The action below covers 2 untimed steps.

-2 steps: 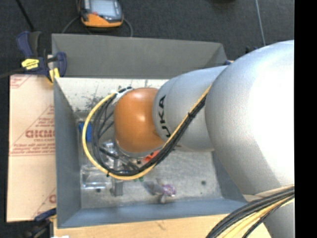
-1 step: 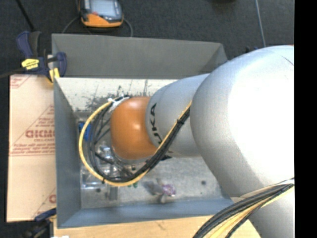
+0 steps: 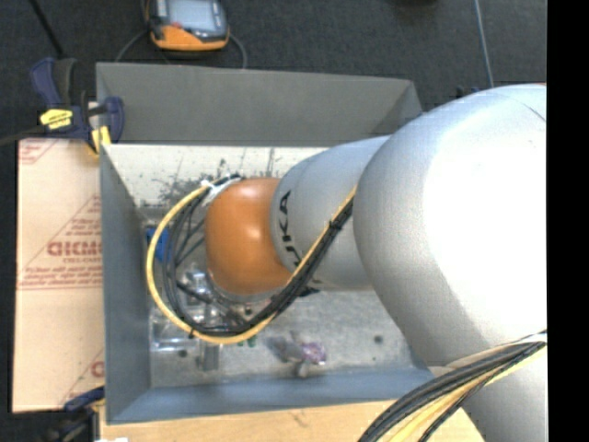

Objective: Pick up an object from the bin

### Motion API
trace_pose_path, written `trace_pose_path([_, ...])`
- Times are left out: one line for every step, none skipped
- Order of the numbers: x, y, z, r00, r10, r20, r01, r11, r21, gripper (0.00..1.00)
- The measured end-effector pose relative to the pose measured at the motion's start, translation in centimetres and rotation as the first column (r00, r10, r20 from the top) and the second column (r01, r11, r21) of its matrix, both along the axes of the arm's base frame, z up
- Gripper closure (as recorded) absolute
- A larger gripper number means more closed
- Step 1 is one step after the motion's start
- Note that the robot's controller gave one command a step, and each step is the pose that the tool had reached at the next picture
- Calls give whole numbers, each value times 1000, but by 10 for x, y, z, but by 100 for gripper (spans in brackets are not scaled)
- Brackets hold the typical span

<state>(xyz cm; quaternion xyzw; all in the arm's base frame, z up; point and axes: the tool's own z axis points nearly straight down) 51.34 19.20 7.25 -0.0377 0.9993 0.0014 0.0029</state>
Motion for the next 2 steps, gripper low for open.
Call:
trace_pose_path([5, -2, 5, 1000, -3, 13, 3, 1000, 0, 100])
trace_pose_path([7, -2, 118, 1000, -7, 2, 7, 1000, -1, 100])
